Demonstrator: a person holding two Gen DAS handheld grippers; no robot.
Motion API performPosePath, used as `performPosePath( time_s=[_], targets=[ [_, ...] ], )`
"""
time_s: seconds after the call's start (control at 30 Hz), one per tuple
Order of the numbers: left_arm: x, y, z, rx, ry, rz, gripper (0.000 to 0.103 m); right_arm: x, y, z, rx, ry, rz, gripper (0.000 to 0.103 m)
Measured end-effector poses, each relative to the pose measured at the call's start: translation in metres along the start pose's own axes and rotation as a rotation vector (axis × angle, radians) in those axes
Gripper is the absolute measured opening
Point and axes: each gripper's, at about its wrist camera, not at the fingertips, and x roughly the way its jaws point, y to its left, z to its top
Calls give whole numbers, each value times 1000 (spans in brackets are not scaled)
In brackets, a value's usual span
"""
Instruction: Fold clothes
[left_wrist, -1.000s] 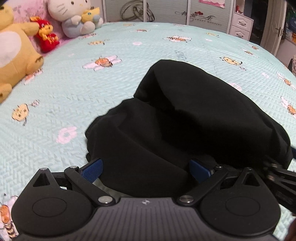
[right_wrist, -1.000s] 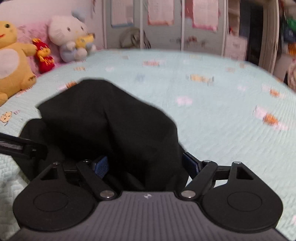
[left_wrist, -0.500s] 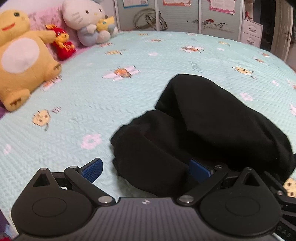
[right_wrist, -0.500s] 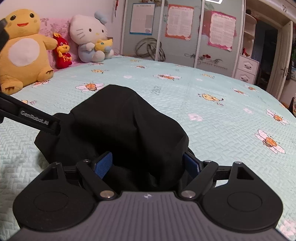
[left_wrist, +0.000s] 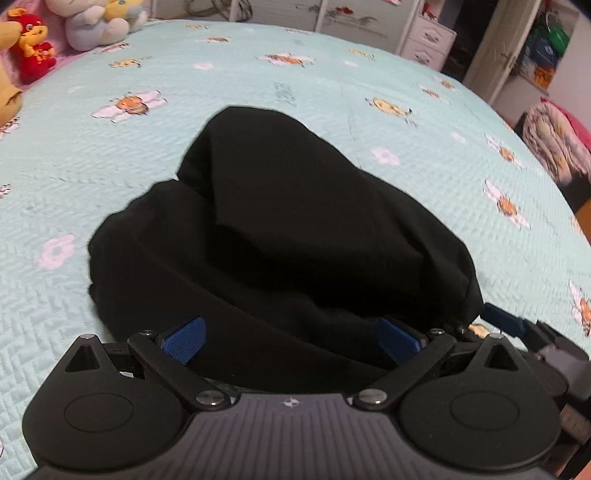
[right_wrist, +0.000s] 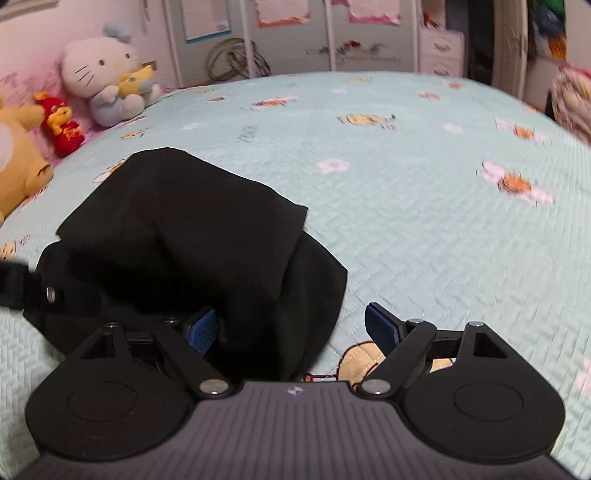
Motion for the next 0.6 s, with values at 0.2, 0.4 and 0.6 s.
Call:
performPosePath(
  time_s=[0.2, 0.4, 0.6],
  targets=[
    [19, -11, -10, 72, 34, 62, 102, 7, 5, 9, -12, -23, -14, 84],
    [31, -8, -17, 82, 63, 92, 102, 4, 14, 13, -91, -68, -52, 84],
    [31, -6, -20, 80, 67, 92, 102, -2, 23, 15, -130, -101, -46, 84]
  ],
)
